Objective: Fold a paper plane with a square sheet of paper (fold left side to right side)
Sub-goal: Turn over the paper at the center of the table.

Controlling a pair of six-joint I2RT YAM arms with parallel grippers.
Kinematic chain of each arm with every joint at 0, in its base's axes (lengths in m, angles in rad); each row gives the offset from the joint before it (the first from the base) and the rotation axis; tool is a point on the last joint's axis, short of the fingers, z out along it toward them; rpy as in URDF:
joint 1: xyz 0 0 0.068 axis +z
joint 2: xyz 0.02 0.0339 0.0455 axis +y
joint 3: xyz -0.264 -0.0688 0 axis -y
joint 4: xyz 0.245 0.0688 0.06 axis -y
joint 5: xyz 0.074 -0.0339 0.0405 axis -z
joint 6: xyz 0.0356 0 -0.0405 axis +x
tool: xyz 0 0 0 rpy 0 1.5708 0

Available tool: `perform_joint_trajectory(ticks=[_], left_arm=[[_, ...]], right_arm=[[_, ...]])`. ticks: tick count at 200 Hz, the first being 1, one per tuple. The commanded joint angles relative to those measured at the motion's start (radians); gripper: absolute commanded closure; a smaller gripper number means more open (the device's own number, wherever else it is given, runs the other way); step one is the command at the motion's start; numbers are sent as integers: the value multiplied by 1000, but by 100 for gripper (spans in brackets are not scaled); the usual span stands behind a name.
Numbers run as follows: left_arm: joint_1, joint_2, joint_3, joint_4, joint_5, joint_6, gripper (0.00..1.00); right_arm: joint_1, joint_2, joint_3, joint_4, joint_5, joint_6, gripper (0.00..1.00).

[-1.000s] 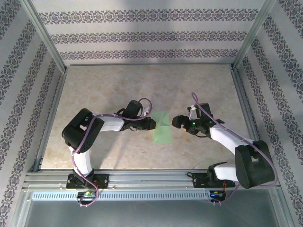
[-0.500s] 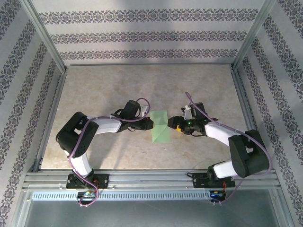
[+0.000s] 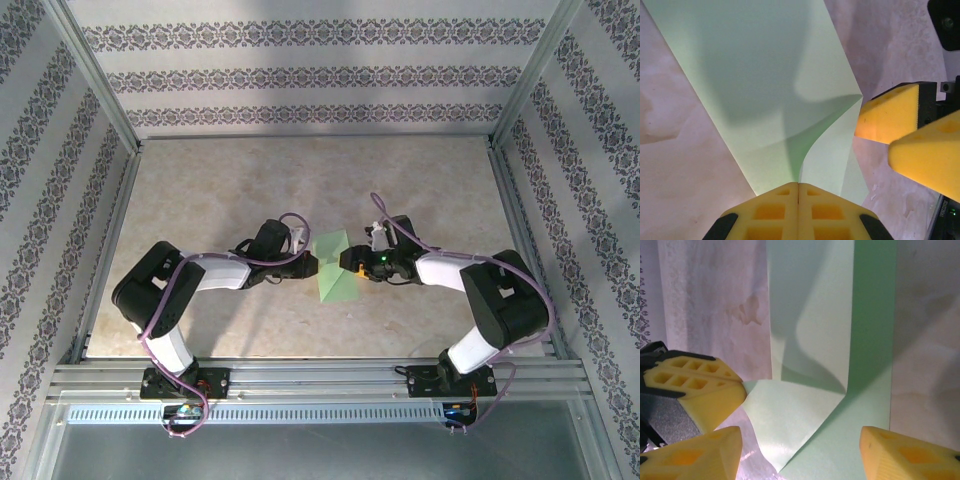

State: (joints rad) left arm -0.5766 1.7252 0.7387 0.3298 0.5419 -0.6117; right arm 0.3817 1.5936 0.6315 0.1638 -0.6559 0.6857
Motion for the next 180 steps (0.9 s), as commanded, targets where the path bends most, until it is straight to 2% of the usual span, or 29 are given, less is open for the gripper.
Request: perform_joint_trajectory(ticks=[1, 46, 98, 113, 137, 164, 180], left_arm=[[-8, -33, -9, 54, -22, -15, 100], [-6, -20, -23, 75, -25, -28, 100], [-2, -11, -25, 59, -39, -26, 100], [0, -6, -22, 55, -41, -29, 100], [0, -3, -24, 54, -43, -30, 100], [4, -30, -31, 37, -61, -26, 87], [11, -71, -48, 26, -84, -22, 73]], right_arm=[[16, 30, 42, 74, -10, 12, 38], [23, 98, 89, 95, -11, 17, 41], [38, 122, 103, 111, -20, 26, 50], [42, 132, 106, 112, -19, 28, 55], [45, 143, 107, 114, -11, 30, 68], [45, 131, 106, 105, 4, 25, 86], [43, 107, 101, 102, 11, 21, 96]])
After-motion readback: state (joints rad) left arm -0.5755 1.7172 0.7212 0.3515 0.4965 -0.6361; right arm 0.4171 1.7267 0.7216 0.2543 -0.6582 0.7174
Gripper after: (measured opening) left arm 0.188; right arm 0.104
